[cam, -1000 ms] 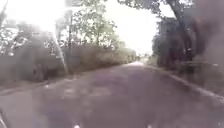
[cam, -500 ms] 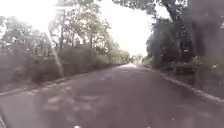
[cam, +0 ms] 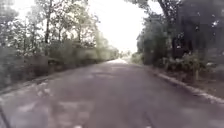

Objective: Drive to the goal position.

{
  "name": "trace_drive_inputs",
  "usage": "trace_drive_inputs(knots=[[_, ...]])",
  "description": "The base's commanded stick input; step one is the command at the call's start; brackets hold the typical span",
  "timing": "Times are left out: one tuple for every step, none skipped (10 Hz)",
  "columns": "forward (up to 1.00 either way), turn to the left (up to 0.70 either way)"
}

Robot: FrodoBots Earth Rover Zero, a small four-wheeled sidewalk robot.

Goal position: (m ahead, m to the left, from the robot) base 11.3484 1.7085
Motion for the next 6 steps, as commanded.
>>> trace_drive_inputs(knots=[[1.0, -0.18], [1.0, -0.18], [1.0, -0.18], [1.0, -0.18], [1.0, -0.18], [1.0, -0.18]])
